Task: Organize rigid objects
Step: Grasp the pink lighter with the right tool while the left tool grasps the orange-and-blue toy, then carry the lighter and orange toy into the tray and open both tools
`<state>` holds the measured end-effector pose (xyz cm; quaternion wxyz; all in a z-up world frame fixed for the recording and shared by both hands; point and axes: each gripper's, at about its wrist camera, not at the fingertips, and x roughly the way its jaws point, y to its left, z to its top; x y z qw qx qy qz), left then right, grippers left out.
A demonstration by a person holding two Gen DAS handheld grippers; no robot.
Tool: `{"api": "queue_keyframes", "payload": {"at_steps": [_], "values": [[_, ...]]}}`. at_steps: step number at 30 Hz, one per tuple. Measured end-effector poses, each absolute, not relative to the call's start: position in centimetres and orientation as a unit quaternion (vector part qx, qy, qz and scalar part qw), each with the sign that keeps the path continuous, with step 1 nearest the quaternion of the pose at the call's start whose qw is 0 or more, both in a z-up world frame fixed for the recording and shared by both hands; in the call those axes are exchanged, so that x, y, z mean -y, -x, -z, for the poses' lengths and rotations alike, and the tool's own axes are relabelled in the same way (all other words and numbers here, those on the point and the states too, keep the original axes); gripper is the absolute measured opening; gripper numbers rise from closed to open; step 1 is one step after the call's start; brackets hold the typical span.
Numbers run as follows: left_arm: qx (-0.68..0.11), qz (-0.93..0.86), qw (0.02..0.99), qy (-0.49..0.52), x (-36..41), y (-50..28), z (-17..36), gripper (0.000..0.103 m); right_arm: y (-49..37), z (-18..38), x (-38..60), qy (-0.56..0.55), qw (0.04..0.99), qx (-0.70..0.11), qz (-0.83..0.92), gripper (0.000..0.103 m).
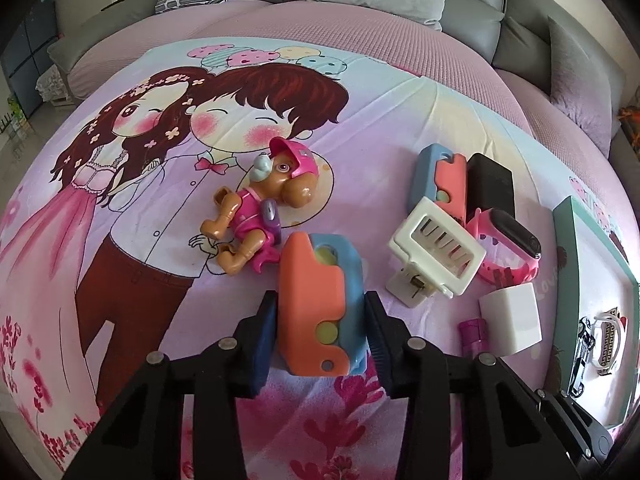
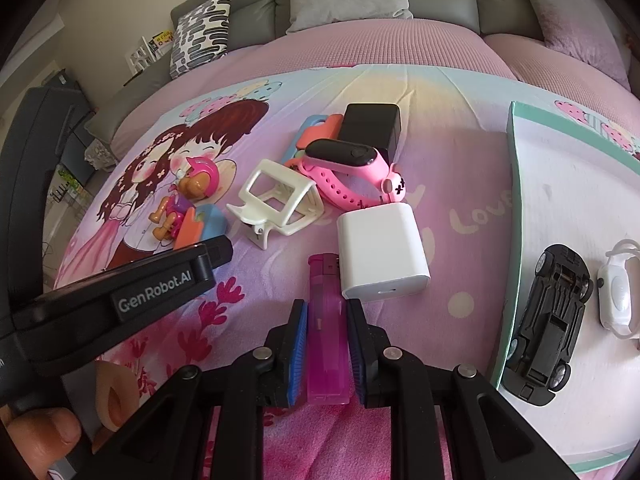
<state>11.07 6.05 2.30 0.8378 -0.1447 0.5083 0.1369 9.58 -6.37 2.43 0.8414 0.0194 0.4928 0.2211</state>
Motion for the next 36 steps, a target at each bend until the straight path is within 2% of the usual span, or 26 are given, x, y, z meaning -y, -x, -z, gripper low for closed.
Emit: {"api": "queue_keyframes", "payload": {"at_steps": [9,22,36], "values": [[-0.506,-0.129,0.839,0.155,-6.5,-10.8,-2.4,0.044,-9.5,-2.9,6.5,-0.023,0.842,-0.487,-0.230,0.021],[-0.466,-0.118,0.862,0.162,-6.4,-9.7,-5.7,0.044,-8.6,-6.1,7.6,-0.049,0.868,-0.426,-0.250,0.021],[-0.423,-0.049,0.894,0.138,-0.8,-10.3,-9.4,0.044,-9.3,-9.5,15.6,-0.098,0.908,-0.377,-0.156,0.021]]}}
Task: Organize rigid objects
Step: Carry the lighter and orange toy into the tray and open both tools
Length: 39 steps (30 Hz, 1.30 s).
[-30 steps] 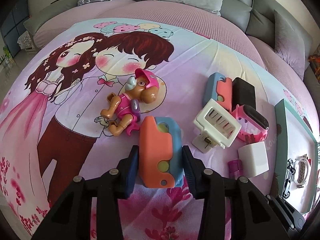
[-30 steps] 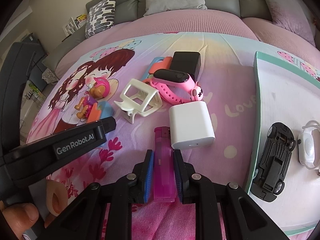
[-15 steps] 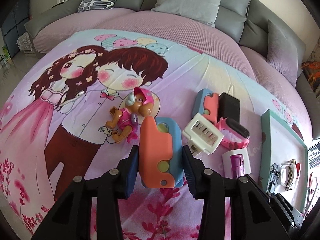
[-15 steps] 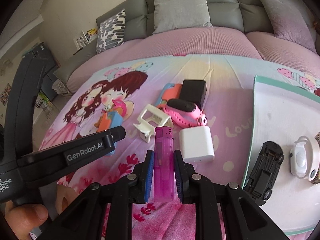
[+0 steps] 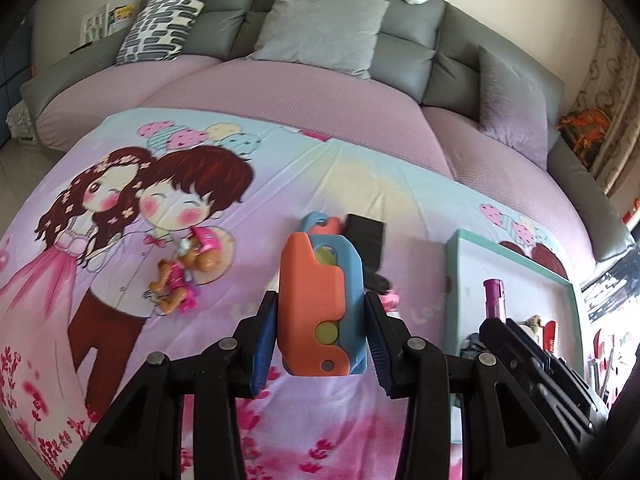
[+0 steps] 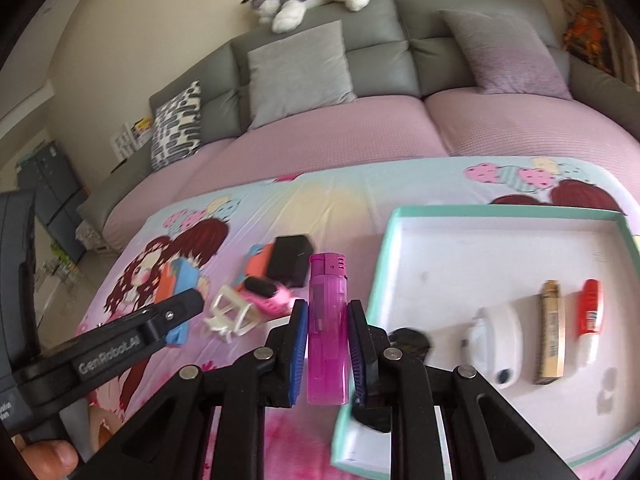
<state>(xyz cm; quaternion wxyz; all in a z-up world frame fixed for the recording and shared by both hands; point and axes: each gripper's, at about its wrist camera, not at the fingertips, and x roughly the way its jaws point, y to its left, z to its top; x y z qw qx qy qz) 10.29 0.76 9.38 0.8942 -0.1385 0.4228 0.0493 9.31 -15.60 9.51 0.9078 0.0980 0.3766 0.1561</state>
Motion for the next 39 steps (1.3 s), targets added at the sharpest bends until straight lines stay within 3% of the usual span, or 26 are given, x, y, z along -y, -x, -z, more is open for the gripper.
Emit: {"api": "queue_keyframes", "payload": {"at_steps": [21,39], "values": [[-0.453,0.100,0.885,0.045,13.5,-12.0,-8.2,0.044,-8.9,-9.4,32.1,-0.157,0.905,-0.389,0.067,0.021],[-0.481,0.117,0.869,0.004,16.8,-12.0,-6.3,0.044,-9.2,-5.7,34.8,-0.171,0.870,-0.446,0.120,0.021]]}}
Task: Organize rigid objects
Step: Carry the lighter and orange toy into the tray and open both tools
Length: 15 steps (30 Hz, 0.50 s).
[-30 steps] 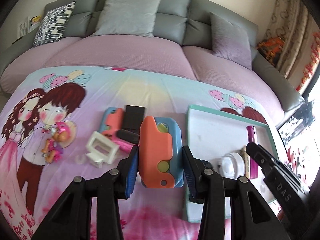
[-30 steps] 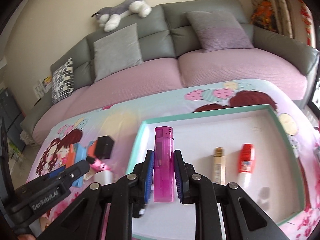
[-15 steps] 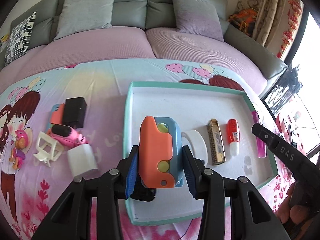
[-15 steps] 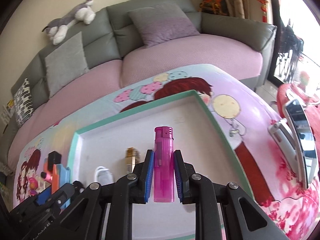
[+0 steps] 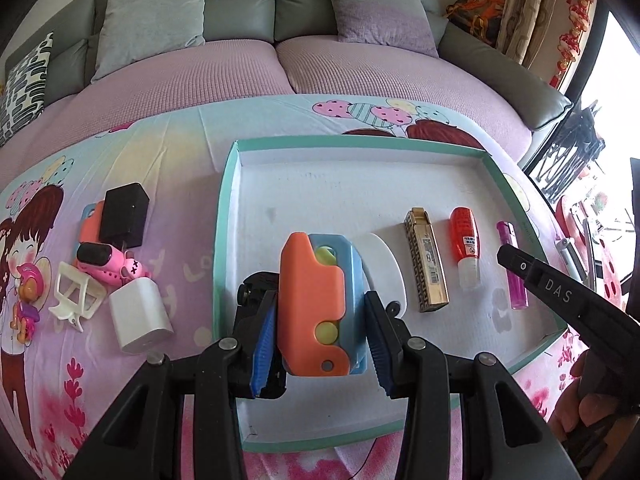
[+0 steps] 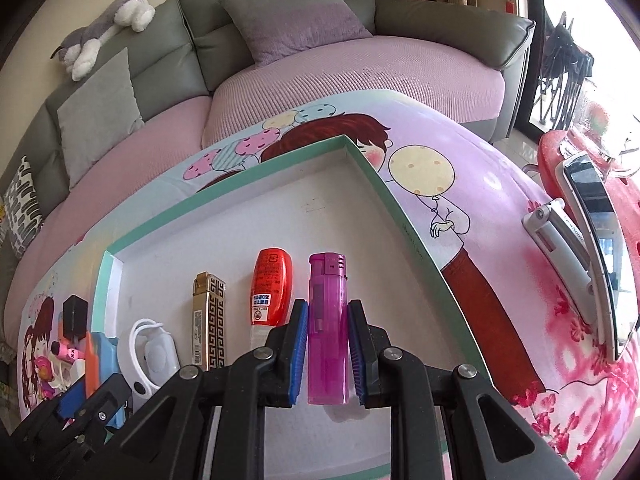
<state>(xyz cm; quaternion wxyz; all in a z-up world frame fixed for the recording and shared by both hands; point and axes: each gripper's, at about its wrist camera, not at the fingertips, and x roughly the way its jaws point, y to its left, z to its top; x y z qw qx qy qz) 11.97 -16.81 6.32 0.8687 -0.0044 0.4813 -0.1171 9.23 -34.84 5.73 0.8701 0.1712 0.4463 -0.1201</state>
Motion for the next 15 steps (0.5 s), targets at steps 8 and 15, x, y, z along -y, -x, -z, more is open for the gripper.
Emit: {"api": "queue_keyframes", "payload": {"at_steps": [8,15], "values": [[-0.491,0.111,0.864,-0.003,16.8,-12.2,-5.6,0.044,-9.5,-4.7,35.1,-0.174,0.860,-0.464,0.121,0.021],[-0.491,0.112,0.864,-0.012,17.1,-12.2,-5.5,0.044,-9.6,-4.3,35.0,-0.169,0.856,-0.474,0.121,0.022]]}}
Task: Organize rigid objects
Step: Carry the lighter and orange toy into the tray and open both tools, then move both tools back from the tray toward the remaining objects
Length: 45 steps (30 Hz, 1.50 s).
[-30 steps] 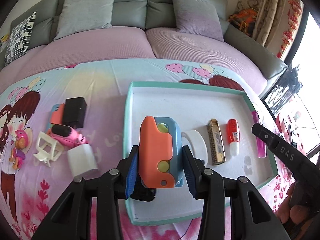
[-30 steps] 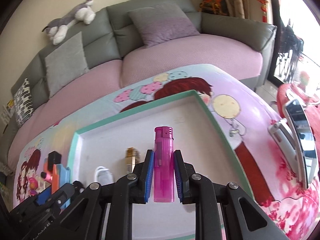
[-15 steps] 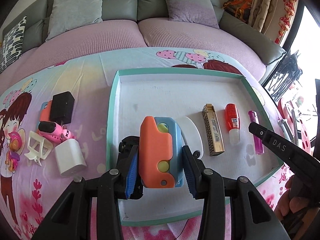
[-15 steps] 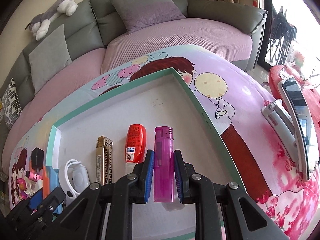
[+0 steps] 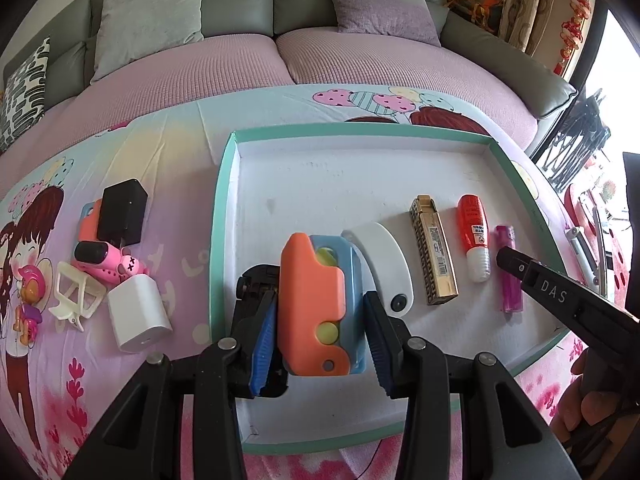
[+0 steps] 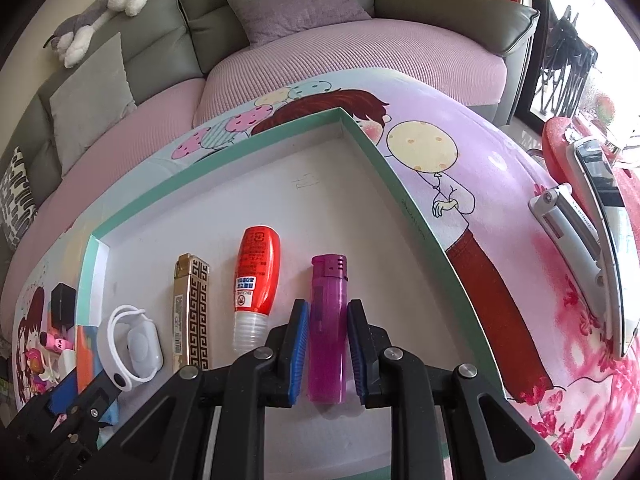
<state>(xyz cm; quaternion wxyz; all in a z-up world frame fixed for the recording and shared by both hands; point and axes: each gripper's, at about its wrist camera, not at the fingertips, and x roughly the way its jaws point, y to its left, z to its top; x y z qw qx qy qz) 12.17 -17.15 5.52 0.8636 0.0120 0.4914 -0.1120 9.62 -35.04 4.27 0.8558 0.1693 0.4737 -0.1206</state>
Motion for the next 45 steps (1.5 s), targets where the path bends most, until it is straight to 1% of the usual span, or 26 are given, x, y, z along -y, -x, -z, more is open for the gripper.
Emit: {"api": "queue_keyframes", "payload": {"at_steps": [10,12,14,22,23,24,25,26,27,28,29,34,36,37,39,42,45], "values": [[-0.486,0.103,0.868,-0.011,16.5,-12.1,-6.3,0.045,-9.6,-5.0,34.7,-0.166,0.863,-0.464,0.110,0.022],[-0.482,0.100,0.871,-0.007,16.1,-12.0,-6.6,0.046,-9.7,-5.2,34.5,-0.161,0.865,-0.462,0.112,0.025],[-0.476,0.095,0.874,-0.002,15.7,-12.0,-7.0,0.054,-9.7,-5.3,34.4,-0.162,0.866,-0.460,0.109,0.026],[-0.464,0.059,0.883,0.021,12.8,-12.2,-7.7,0.055,-9.8,-6.1,33.9,-0.168,0.876,-0.443,0.094,0.027],[-0.463,0.054,0.884,0.022,12.6,-12.2,-7.7,0.055,-9.8,-6.1,33.8,-0.169,0.876,-0.443,0.089,0.035],[-0.462,0.048,0.885,0.024,12.2,-12.3,-7.7,0.055,-9.8,-6.1,33.6,-0.169,0.876,-0.443,0.086,0.049],[-0.461,0.044,0.886,0.027,12.0,-12.3,-7.7,0.061,-9.9,-6.2,33.4,-0.168,0.878,-0.441,0.084,0.055],[-0.460,0.040,0.886,0.031,11.7,-12.4,-7.7,0.073,-9.9,-6.3,33.2,-0.165,0.879,-0.439,0.080,0.058],[-0.458,0.035,0.887,0.037,11.4,-12.4,-7.7,0.078,-9.9,-6.4,33.0,-0.164,0.881,-0.437,0.075,0.058],[-0.457,0.032,0.888,0.042,11.1,-12.4,-7.8,0.080,-9.9,-6.5,32.8,-0.164,0.883,-0.435,0.072,0.058],[-0.455,0.029,0.889,0.047,10.8,-12.4,-7.8,0.080,-9.9,-6.6,32.6,-0.165,0.884,-0.433,0.068,0.059],[-0.443,-0.004,0.895,0.049,9.6,-12.4,-7.9,0.083,-10.1,-6.8,31.9,-0.160,0.888,-0.427,0.051,0.071],[-0.438,-0.014,0.897,0.051,9.2,-12.5,-7.9,0.093,-10.1,-6.8,31.6,-0.159,0.889,-0.426,0.046,0.080],[-0.435,-0.018,0.898,0.055,9.0,-12.5,-7.9,0.100,-10.2,-6.8,31.5,-0.158,0.890,-0.425,0.044,0.082],[-0.431,-0.023,0.900,0.064,8.6,-12.5,-7.9,0.100,-10.2,-6.8,31.3,-0.155,0.892,-0.424,0.041,0.092],[-0.430,-0.031,0.899,0.075,8.0,-12.5,-7.8,0.100,-10.3,-6.9,31.1,-0.150,0.894,-0.421,0.036,0.101],[-0.428,-0.037,0.899,0.087,7.5,-12.4,-7.7,0.100,-10.3,-7.0,30.7,-0.144,0.897,-0.418,0.033,0.103]]}}
